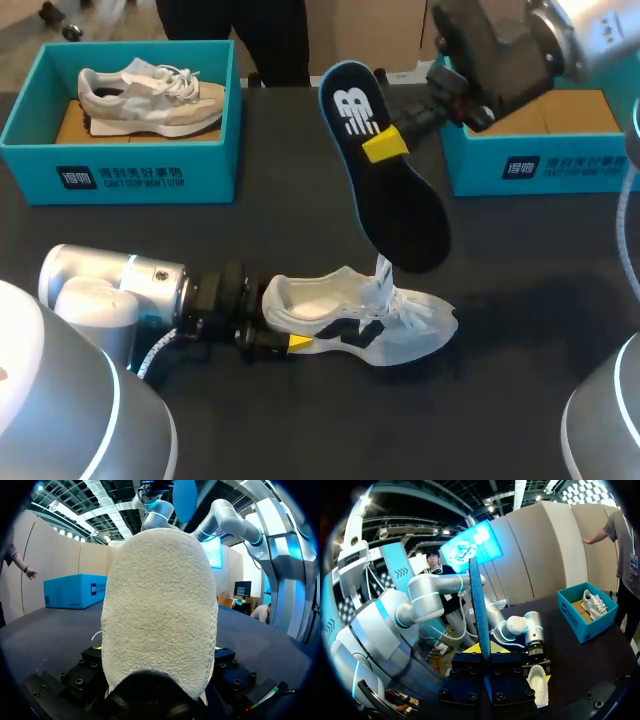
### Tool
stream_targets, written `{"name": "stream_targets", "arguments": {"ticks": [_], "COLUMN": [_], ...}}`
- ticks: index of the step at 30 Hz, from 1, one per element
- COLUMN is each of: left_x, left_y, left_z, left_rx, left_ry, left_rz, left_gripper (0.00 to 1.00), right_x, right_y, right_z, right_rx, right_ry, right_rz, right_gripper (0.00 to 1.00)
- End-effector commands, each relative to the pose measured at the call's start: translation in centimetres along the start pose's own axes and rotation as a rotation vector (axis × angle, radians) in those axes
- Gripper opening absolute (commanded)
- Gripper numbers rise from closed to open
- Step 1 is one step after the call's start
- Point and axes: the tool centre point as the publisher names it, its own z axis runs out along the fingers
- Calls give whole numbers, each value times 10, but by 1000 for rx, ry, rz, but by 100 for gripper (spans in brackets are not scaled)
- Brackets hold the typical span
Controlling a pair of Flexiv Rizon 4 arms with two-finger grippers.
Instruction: Take the shoe out of the shoebox, open the shoe tongue, remove and reinsert the insole, then place the shoe into the shoebox
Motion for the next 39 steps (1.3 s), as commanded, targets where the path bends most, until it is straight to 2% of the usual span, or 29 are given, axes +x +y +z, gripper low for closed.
{"name": "stream_targets", "arguments": {"ticks": [1,6,14,16,17,31,33,39], "left_x": [-2,-2,-2,-2,-2,-2,-2,-2], "left_y": [6,6,6,6,6,6,6,6], "left_z": [1,1,1,1,1,1,1,1], "left_rx": [0,0,0,0,0,0,0,0], "left_ry": [0,0,0,0,0,0,0,0], "left_rz": [0,0,0,0,0,0,0,0], "left_gripper": [0,0,0,0,0,0,0,0], "right_x": [6,6,43,50,51,50,53,66], "right_y": [-5,-5,-6,-3,-2,-1,5,22], "right_z": [0,0,-30,-34,-35,-35,-39,-50], "right_rx": [-26,-26,-198,-297,-321,-334,-374,-406], "right_ry": [-19,-19,-124,-122,-114,-117,-112,-124], "right_rz": [-1,-1,57,86,131,138,124,115], "right_gripper": [0,0,0,0,0,0,0,0]}}
